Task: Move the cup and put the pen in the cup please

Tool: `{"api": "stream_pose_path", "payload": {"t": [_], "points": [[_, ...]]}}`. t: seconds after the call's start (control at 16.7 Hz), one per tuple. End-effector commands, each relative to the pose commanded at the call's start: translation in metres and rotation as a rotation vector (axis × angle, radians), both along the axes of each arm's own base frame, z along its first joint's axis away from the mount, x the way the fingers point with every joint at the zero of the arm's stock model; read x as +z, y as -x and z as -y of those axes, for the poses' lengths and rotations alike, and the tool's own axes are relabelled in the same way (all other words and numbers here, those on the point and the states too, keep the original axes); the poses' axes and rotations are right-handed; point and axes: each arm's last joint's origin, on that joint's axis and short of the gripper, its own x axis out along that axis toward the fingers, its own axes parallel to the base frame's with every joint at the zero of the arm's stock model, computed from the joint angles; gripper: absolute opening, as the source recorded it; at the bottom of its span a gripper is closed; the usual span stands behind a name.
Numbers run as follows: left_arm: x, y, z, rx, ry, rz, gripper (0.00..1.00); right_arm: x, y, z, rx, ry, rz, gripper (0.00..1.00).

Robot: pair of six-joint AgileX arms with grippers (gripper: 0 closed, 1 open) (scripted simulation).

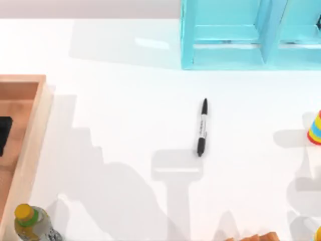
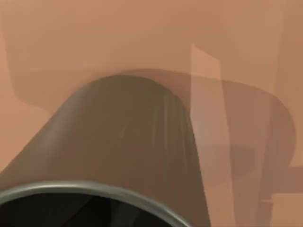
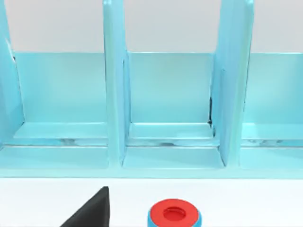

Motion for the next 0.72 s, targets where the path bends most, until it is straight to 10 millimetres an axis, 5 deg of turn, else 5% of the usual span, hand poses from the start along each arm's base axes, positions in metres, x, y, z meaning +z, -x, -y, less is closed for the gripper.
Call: {"api": "stream_pose_path", "payload": {"t": [0.06, 0.72], "points": [[0.0000, 0.0000, 0.0000, 0.000, 0.000, 0.000, 1.00, 0.0000, 0.0000, 0.0000, 0.000, 0.000, 0.000, 1.00], [0.0000, 0.0000, 0.0000, 0.000, 0.000, 0.000, 0.17, 0.0000, 0.0000, 0.0000, 0.000, 0.000, 0.000, 1.00]]}}
